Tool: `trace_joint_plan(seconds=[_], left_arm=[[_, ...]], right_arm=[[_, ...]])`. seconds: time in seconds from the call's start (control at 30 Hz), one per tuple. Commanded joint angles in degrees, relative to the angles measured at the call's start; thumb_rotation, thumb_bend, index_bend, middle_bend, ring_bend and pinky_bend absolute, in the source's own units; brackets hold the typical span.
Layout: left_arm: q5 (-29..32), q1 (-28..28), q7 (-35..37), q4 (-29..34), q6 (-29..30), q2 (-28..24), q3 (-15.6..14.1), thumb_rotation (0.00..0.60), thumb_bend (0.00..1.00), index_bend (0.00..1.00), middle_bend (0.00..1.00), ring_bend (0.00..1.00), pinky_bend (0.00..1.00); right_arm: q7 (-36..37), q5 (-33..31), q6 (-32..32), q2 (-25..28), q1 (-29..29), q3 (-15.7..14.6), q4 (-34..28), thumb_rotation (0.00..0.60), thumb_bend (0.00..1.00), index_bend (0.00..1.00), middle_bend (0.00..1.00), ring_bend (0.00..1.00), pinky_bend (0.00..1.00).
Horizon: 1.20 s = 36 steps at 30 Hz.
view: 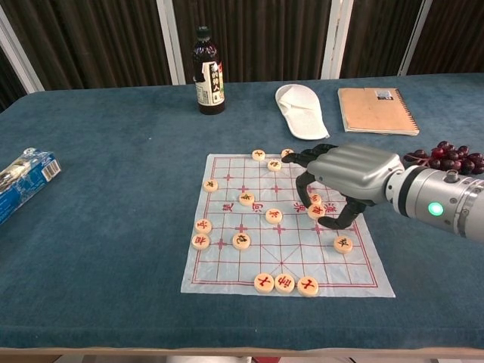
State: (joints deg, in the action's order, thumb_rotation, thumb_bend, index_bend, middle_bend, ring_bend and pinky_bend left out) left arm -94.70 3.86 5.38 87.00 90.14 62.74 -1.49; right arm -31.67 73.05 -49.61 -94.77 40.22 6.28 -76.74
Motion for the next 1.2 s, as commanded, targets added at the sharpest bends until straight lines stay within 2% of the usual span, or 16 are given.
trace_joint_plan(seconds=[0.03,0.17,0.43,0.57,0.7,0.77,0.87,0.93,1.0,1.1,1.2], left_arm=[[0.06,0.05,-0.05,-0.01,-0.13,0.01,0.01,0.600,0.44,0.00,0.00,0.00,0.00],[0.00,0.05,0.14,0.15,-0.22,-0.05,-0.08,0.600,0.44,0.00,0.00,0.00,0.00],[-0.26,-0.07,0.59,0.14,0.17,-0.14,-0.11,0.600,0.44,0.00,0.00,0.00,0.00],[-0.35,-0.10,1.00,0.07,0.37,-0.17,-0.08,0.600,0.44,0.00,0.00,0.00,0.00],[-0.69,-0.18,1.20,-0.14,0.79,-0.17,-0.09,0.600,0.44,0.00,0.00,0.00,0.00],[-0.73,-0.27,1.03,-0.14,0.90,-0.19,-0.14,0.600,0.44,0.00,0.00,0.00,0.00],[-0.66,-0.35,0.77,-0.15,1.04,-0.12,-0.07,0.600,0.44,0.00,0.00,0.00,0.00],[-0.64,-0.40,0.37,-0.13,1.10,-0.02,-0.03,0.600,0.44,0.00,0.00,0.00,0.00],[-0.62,-0.41,-0.06,-0.08,1.11,0.12,0.01,0.600,0.44,0.00,0.00,0.00,0.00],[-0.58,-0.42,-1.00,0.01,1.10,0.41,0.09,0.600,0.44,0.00,0.00,0.00,0.00],[-0.57,-0.46,-2.79,0.02,1.15,0.94,0.23,0.600,0.44,0.00,0.00,0.00,0.00]], right_arm=[[-0.05,-0.12,-0.36,-0.01,0.06,-0.19,-0.03,0.600,0.50,0.60,0.06,0.00,0.00],[-1.18,-0.97,-0.58,0.12,0.17,-0.40,-0.25,0.600,0.50,0.56,0.06,0.00,0.00],[-2.99,-2.45,-1.18,0.86,0.09,-1.18,-1.54,0.600,0.50,0.43,0.06,0.00,0.00],[-1.88,-1.47,-2.78,1.98,-0.56,-1.58,-3.09,0.600,0.50,0.41,0.05,0.00,0.00],[1.78,2.25,-7.13,5.29,-2.72,-2.61,-7.62,0.600,0.50,0.37,0.04,0.00,0.00],[5.34,5.39,-10.72,8.47,-4.86,-3.80,-11.37,0.600,0.50,0.33,0.03,0.00,0.00],[9.41,9.42,-16.80,15.34,-9.31,-6.81,-17.62,0.600,0.50,0.22,0.01,0.00,0.00],[10.53,10.23,-20.81,21.21,-13.27,-9.53,-22.38,0.600,0.49,0.09,0.00,0.00,0.00],[11.43,10.66,-24.70,25.72,-17.07,-11.94,-25.27,0.600,0.46,0.02,0.00,0.00,0.00],[15.44,11.36,-32.01,29.77,-23.93,-15.13,-25.39,0.600,0.44,0.00,0.00,0.00,0.00],[19.85,10.68,-37.70,29.50,-29.50,-15.83,-22.05,0.600,0.43,0.00,0.00,0.00,0.00]])
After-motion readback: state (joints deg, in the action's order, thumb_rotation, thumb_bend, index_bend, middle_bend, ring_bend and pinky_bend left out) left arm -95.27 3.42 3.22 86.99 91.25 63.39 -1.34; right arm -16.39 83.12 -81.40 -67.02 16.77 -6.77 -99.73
